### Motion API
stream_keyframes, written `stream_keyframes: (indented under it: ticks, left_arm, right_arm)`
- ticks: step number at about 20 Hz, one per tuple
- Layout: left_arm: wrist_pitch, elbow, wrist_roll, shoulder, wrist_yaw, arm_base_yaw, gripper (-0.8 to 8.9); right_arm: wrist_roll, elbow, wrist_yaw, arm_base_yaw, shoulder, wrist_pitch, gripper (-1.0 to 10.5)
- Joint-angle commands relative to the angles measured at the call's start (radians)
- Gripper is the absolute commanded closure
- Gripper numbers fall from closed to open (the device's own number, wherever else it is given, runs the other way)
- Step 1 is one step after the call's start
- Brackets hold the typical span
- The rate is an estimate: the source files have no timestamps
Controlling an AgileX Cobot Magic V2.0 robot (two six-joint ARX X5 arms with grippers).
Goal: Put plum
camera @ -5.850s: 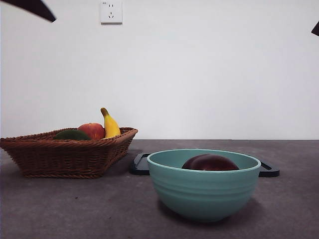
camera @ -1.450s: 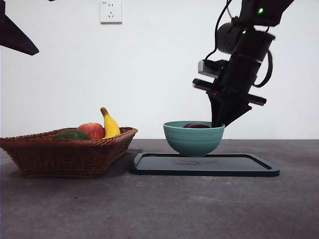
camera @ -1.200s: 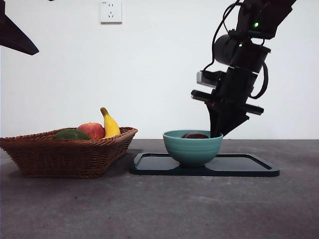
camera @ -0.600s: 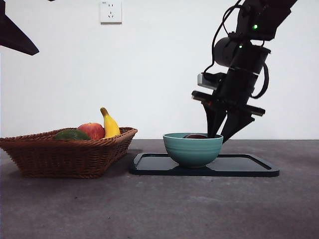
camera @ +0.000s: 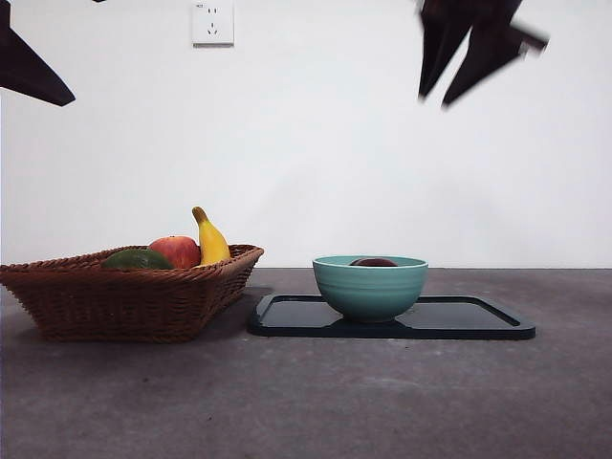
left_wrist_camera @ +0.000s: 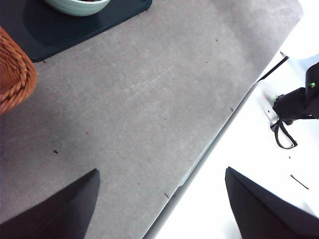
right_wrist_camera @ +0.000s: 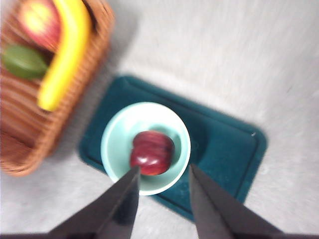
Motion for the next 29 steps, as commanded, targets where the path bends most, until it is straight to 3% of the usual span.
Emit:
stream_keyframes:
  ticks: [1,9,15,18,29]
  left_arm:
    - [0.006,0.011,0.013,0.006,0.005,-0.005,4.1]
    - [0.011,0.011,0.014,0.006,0.005,-0.005,4.1]
    - [0.01,0.011,0.021,0.006,0.005,-0.005,4.1]
    - [0.01,0.011,0.021,0.006,0.005,-0.005,4.1]
    - [0.01,0.011,0.024,0.006,0.005,-0.005,4.1]
  right_arm:
    - [-0.016,-0.061,-0.002,0.005,-0.115,-0.011,7.9]
    - [-0.022,-0.509,-0.043,0.038,-0.568,0.04,7.9]
    - [-0.026,-0.772,-0.166,0.093,-0.773,0.073,7.9]
    - [-0.026,-0.881,-0.17,0.117,-0.837,0.088,7.9]
    - [-0.023,-0.943,-0.198,0.13,-0.904,0.127,7.9]
